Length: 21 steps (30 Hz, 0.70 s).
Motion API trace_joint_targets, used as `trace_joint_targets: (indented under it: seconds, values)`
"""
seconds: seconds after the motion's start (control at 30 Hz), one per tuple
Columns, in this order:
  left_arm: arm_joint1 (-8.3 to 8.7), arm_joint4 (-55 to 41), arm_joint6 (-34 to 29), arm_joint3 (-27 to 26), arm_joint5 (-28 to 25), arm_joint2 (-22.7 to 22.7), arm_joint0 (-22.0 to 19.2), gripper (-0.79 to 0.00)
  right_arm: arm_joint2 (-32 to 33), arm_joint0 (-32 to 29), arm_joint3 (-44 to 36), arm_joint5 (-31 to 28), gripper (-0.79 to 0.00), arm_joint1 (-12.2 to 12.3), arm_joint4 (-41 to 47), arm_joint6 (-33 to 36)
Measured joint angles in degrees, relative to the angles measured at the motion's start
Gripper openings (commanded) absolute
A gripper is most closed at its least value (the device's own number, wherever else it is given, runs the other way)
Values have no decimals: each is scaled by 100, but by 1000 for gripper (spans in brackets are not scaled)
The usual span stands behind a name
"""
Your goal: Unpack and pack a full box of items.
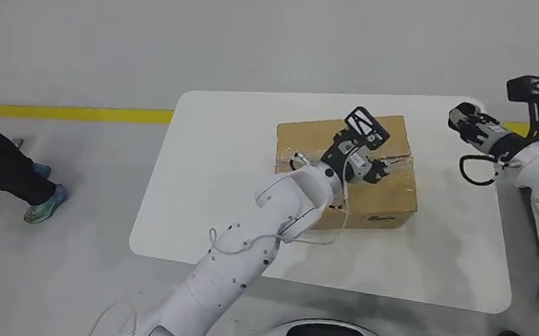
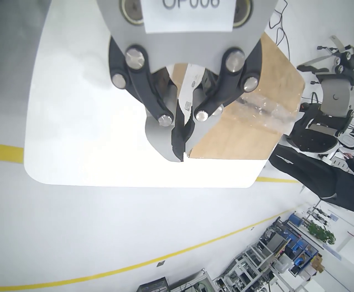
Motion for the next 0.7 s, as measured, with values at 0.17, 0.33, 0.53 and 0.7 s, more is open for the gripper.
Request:
trace_joint_targets:
  seconds: [0.17,0.33,0.53,0.7]
  values:
    - [-53,-28,-41,70,56,-28,4,0,145,62,85,54,0,18,768,493]
    - [50,85,-310,-183,454,-556,298,0,199,239,147,-182,-634,54,1065,739]
    - [276,430,-838,-993,906,-1508,1007,-437,-128,374,47,-202,-785,50,360,277]
    - [441,668,-1236,-1933,1071,-2245,1819,-785,-554,367,-221,-92,-785,5,-199,-230]
